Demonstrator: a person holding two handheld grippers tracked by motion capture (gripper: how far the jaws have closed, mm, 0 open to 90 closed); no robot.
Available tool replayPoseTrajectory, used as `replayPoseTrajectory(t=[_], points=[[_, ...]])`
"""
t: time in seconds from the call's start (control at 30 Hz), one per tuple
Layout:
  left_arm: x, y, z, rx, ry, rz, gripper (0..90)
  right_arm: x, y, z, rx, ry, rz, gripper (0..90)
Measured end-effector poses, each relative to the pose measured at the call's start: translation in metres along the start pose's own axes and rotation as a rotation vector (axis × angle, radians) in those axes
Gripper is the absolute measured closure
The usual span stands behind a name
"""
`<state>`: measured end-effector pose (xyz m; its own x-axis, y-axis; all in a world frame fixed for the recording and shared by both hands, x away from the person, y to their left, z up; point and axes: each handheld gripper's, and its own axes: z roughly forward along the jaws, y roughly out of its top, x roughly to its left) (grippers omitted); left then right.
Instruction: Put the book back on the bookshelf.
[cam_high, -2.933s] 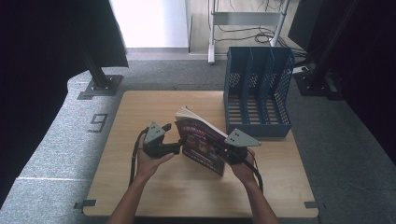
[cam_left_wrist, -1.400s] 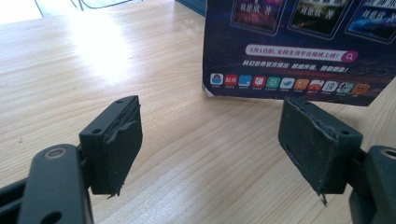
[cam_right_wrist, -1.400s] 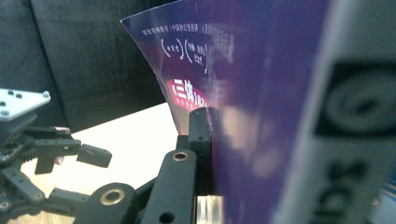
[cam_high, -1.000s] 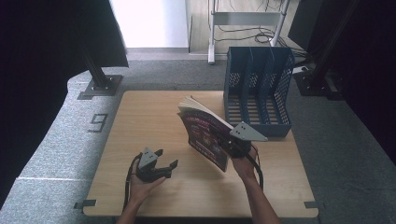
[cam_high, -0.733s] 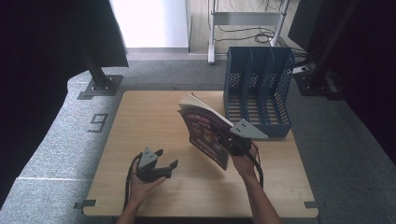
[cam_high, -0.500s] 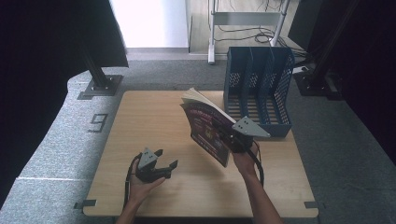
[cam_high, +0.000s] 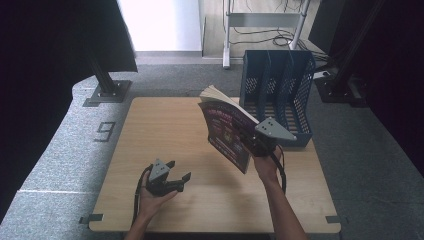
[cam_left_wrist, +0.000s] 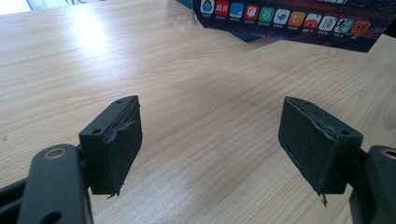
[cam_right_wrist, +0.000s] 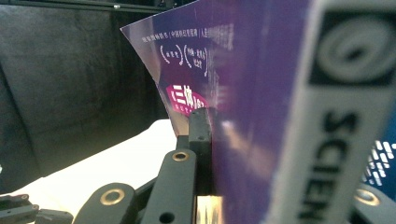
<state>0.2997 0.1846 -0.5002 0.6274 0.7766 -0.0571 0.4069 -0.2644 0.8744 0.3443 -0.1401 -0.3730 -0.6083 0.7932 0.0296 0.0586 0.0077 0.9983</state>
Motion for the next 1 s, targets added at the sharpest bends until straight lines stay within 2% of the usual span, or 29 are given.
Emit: replayPoseTrajectory(t=[0.33,0.8,1.0], points=[[0.0,0.0,-0.001,-0.001,0.0,-0.001,21.6,-0.008,0.015,-0.006,-0.036,-0.035,0.0,81.5],[0.002,0.0,-0.002,-0.006,0.01,-0.012,21.7,-0.014,0.022,-0.005,-0.05,-0.056,-0.012,81.5],[0.003,0.0,-0.001,-0.002,0.007,-0.022,21.6,-0.017,0.027,-0.007,-0.059,-0.081,-0.011,81.6]])
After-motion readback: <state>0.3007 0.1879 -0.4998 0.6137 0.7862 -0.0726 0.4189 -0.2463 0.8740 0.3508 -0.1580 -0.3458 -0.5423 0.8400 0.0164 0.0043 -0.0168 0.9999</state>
